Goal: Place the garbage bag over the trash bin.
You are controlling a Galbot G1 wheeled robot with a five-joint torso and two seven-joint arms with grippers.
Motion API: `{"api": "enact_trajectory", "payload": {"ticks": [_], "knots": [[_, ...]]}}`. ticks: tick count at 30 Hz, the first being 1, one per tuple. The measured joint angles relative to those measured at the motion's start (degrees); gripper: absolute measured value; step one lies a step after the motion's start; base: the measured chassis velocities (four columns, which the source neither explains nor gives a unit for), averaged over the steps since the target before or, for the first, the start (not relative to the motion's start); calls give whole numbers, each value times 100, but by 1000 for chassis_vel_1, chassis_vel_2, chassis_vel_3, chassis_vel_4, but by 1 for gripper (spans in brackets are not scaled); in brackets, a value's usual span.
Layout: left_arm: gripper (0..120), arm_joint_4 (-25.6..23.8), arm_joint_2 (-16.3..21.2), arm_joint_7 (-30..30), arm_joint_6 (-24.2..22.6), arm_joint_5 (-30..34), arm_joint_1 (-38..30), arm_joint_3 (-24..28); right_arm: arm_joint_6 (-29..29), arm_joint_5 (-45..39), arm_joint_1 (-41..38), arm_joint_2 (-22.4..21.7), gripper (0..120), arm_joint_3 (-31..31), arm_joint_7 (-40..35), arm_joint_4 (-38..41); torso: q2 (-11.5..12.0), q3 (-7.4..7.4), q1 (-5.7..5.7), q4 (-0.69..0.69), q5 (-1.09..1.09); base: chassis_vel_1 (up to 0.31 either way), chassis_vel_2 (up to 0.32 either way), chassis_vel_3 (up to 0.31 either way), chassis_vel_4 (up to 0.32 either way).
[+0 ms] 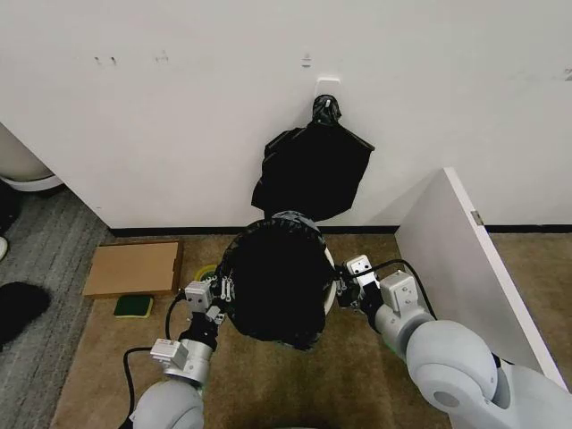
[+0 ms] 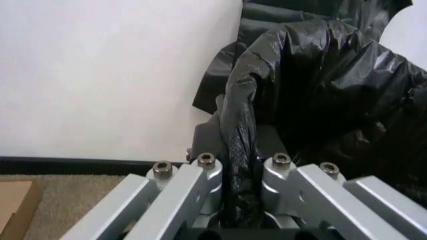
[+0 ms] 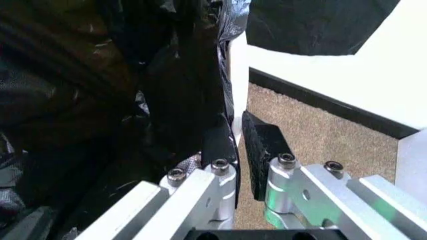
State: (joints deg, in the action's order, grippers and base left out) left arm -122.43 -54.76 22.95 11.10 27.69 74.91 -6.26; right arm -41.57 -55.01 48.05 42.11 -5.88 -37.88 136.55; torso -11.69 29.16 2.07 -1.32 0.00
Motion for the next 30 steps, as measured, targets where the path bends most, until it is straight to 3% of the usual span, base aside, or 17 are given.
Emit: {"api": "enact_trajectory", "payload": {"ticks": [9, 20, 22, 27, 30], "knots": [[4, 0, 0, 13, -29, 62, 11, -1, 1, 155, 6, -14, 1, 4, 40, 41, 0, 0, 0, 0, 0, 0, 0, 0, 0], [4, -6, -4, 13, -34, 79, -2, 8, -22, 176, 85, 14, 41, -34, 119, 62, 0, 0, 0, 0, 0, 0, 0, 0, 0], [4, -6, -4, 13, -34, 82, -7, 13, -22, 181, 88, 17, 39, -35, 118, 62, 0, 0, 0, 0, 0, 0, 0, 0, 0], [4, 6, -5, 15, -34, 88, -13, 15, -23, 246, 138, 8, 18, -28, 108, 84, 0, 0, 0, 0, 0, 0, 0, 0, 0], [4, 10, -5, 16, -33, 90, -12, 14, -23, 266, 150, 0, 11, -26, 107, 90, 0, 0, 0, 0, 0, 0, 0, 0, 0]]}}
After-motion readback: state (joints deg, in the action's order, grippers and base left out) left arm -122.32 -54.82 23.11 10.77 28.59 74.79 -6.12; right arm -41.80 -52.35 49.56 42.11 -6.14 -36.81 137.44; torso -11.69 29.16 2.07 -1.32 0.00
